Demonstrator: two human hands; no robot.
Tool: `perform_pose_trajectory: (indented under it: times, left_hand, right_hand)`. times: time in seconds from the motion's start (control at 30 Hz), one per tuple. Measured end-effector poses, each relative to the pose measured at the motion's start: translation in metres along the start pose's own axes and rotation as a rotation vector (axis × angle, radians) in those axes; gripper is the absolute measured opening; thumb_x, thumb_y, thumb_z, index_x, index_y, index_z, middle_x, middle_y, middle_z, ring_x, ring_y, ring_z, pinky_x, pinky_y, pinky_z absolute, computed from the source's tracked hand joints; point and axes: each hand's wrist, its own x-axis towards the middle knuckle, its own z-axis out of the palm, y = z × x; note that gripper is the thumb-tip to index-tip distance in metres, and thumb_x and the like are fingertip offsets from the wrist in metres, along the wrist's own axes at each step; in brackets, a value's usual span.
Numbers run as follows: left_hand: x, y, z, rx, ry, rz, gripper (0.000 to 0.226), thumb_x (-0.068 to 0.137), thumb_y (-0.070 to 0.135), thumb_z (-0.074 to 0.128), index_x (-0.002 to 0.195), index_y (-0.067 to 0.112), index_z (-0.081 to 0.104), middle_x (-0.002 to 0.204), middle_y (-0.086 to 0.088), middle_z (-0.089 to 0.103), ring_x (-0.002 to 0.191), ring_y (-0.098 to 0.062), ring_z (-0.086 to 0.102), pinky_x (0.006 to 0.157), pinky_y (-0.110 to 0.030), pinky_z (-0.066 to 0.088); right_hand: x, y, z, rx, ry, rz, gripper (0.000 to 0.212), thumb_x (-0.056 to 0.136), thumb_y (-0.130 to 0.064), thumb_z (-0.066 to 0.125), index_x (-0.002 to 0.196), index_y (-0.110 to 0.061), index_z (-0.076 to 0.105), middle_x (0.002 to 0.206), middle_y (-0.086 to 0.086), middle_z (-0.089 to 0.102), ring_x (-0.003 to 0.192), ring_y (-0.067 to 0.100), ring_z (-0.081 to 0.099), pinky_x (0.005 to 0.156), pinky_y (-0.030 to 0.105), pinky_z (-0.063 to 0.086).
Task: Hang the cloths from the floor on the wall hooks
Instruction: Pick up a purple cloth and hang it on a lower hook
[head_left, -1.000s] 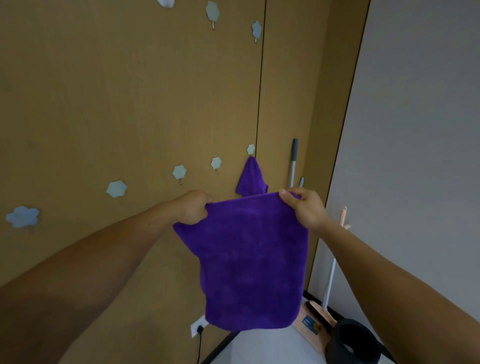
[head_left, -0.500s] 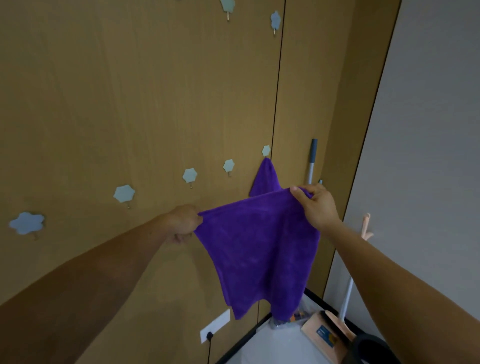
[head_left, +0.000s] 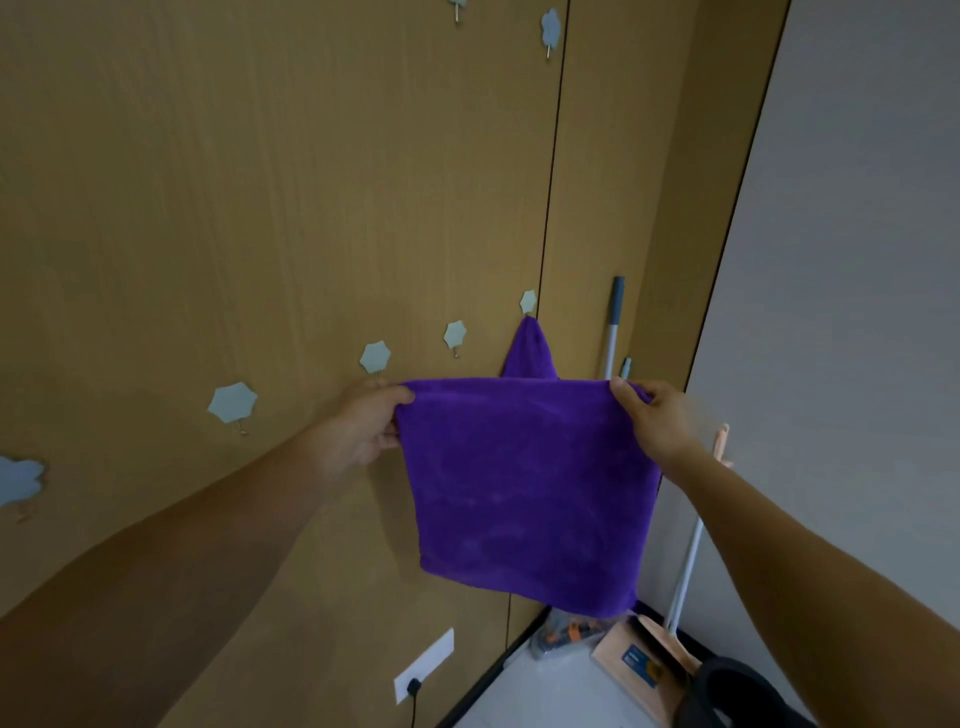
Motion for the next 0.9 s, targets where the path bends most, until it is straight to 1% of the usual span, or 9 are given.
perform_pose_trajectory:
  times: [0.07,0.2,0.4,0.47,0.57,0.67,0.77,0.83,0.9]
  left_hand:
    - [0.001,0.004,-0.003,-0.013,-0.017,0.033,0.026,0.093,0.004,0.051,0.118,0.01,0.054,0.106,-0.011,0.062,0.09,-0.023,0.06,0.073,-0.039,0.055]
    - [0.006,0.004,-0.008,-0.012,-0.021,0.089,0.031,0.095,-0.001,0.045,0.118,0.015,0.058,0.1,-0.006,0.063,0.08,-0.017,0.06,0.064,-0.03,0.051]
    - [0.022,-0.006,-0.008,0.005,0.02,0.162,0.029,0.095,-0.003,0.041,0.103,0.011,0.064,0.112,-0.011,0.063,0.1,-0.023,0.059,0.086,-0.034,0.051]
    - [0.03,-0.011,-0.008,-0.016,0.049,0.154,0.03,0.093,-0.004,0.039,0.096,0.011,0.066,0.106,-0.01,0.064,0.095,-0.022,0.059,0.084,-0.034,0.048]
    - [0.043,-0.017,-0.004,-0.04,0.087,0.073,0.028,0.088,0.002,0.043,0.078,0.009,0.067,0.078,-0.004,0.067,0.074,-0.018,0.059,0.069,-0.032,0.046]
    - [0.051,-0.021,-0.001,0.24,0.05,0.092,0.014,0.07,0.026,0.058,0.068,0.014,0.063,0.058,0.004,0.062,0.063,-0.016,0.058,0.061,-0.031,0.043]
    - [0.062,-0.024,-0.003,0.744,0.043,0.192,0.033,0.063,0.044,0.078,0.074,0.016,0.064,0.065,0.004,0.07,0.062,-0.011,0.068,0.059,-0.03,0.052]
    - [0.069,-0.027,-0.001,0.802,0.112,0.271,0.033,0.072,0.046,0.076,0.069,0.019,0.057,0.063,0.004,0.068,0.057,-0.005,0.065,0.051,-0.025,0.051]
    - [0.072,-0.029,0.002,0.817,0.222,0.369,0.031,0.08,0.04,0.068,0.063,0.023,0.049,0.061,0.009,0.058,0.053,-0.002,0.059,0.046,-0.017,0.041]
  right_hand:
    - [0.001,0.001,0.002,-0.021,-0.007,-0.009,0.04,0.092,-0.05,0.055,0.067,-0.021,0.068,0.062,-0.006,0.066,0.061,0.01,0.06,0.06,0.03,0.045]
    - [0.0,0.004,0.007,-0.031,-0.044,0.003,0.036,0.091,-0.052,0.055,0.072,-0.026,0.07,0.069,-0.007,0.069,0.067,0.011,0.064,0.061,0.029,0.048]
    - [0.006,0.019,0.02,0.006,-0.043,0.056,0.033,0.091,-0.049,0.057,0.086,-0.02,0.073,0.083,-0.003,0.071,0.077,0.013,0.064,0.066,0.027,0.047]
    - [0.014,0.024,0.026,0.035,-0.053,0.066,0.032,0.092,-0.044,0.058,0.091,-0.015,0.073,0.087,0.002,0.071,0.08,0.016,0.064,0.07,0.031,0.048]
    - [0.028,0.03,0.036,0.074,-0.096,0.047,0.026,0.093,-0.037,0.059,0.1,-0.016,0.072,0.093,-0.002,0.069,0.085,0.012,0.062,0.078,0.029,0.046]
    - [0.048,0.036,0.05,0.142,-0.148,0.024,0.019,0.094,-0.027,0.06,0.102,-0.013,0.072,0.095,-0.002,0.068,0.086,0.006,0.06,0.08,0.022,0.044]
    - [0.075,0.042,0.068,0.209,-0.166,0.05,0.017,0.095,-0.021,0.06,0.102,-0.009,0.07,0.094,0.002,0.068,0.082,0.007,0.059,0.076,0.021,0.044]
    - [0.093,0.045,0.081,0.251,-0.196,0.051,0.016,0.095,-0.019,0.059,0.1,-0.007,0.068,0.088,0.003,0.067,0.075,0.007,0.058,0.068,0.018,0.046]
    - [0.107,0.045,0.096,0.29,-0.241,0.033,0.016,0.096,-0.018,0.057,0.098,-0.006,0.066,0.085,0.005,0.066,0.075,0.011,0.057,0.071,0.021,0.047]
